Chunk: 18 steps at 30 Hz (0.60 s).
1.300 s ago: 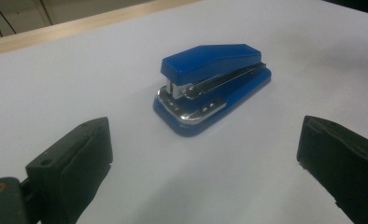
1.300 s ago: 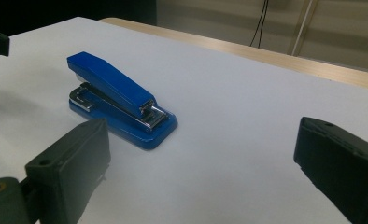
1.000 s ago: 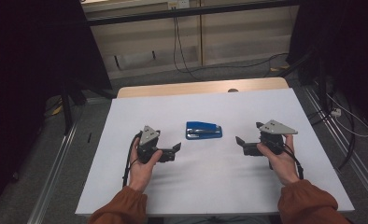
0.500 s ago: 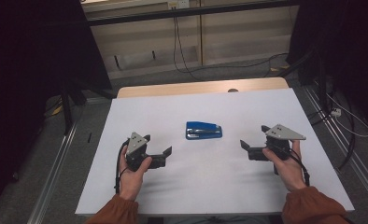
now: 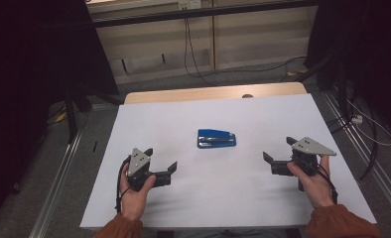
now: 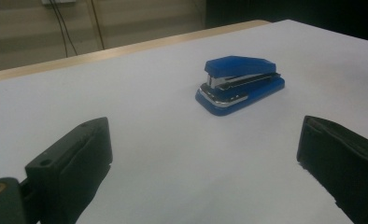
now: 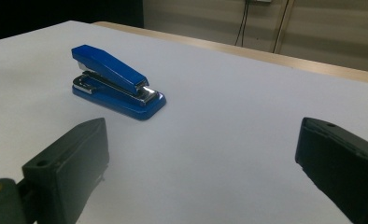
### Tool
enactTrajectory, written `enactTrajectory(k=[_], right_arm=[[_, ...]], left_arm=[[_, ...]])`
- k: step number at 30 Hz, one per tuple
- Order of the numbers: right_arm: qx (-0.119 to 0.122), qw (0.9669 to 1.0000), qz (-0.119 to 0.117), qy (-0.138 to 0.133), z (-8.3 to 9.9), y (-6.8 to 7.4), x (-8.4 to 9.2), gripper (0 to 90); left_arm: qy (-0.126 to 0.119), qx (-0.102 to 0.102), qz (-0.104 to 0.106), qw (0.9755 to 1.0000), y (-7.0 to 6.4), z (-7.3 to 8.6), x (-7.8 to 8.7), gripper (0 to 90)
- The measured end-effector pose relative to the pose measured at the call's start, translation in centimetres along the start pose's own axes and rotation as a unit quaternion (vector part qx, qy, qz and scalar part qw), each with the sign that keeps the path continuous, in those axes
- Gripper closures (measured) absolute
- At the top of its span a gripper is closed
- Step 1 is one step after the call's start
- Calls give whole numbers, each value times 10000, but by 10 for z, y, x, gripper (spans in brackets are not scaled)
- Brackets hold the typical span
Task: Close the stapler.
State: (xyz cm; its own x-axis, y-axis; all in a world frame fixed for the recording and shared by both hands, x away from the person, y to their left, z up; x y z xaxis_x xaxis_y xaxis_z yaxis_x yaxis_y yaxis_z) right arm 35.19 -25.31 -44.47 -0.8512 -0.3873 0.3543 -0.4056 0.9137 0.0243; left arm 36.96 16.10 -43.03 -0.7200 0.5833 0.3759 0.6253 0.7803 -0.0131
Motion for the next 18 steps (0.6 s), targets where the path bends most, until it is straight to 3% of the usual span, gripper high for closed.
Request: enactTrajectory(k=[12, 18], right_arm=[[-54, 9997, 226, -98, 8, -6, 17, 27], [-97, 9993, 328, -118, 13, -8, 26, 27]], left_arm=[[31, 35, -124, 9999, 5, 10, 23, 35], [-32, 181, -215, 9996, 10, 13, 32, 35]])
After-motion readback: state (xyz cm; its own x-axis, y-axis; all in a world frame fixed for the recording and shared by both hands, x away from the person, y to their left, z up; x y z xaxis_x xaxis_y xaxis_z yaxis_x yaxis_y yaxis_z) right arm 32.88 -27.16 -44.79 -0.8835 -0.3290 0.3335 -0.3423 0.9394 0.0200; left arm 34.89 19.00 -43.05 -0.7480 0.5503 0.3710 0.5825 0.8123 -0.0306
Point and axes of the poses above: each handheld gripper's, and its own axes: x roughly backward along the jaws, z roughly out of its underside, y roughly to its left, the point moved 4 cm from there along -x, roughly forward along the jaws
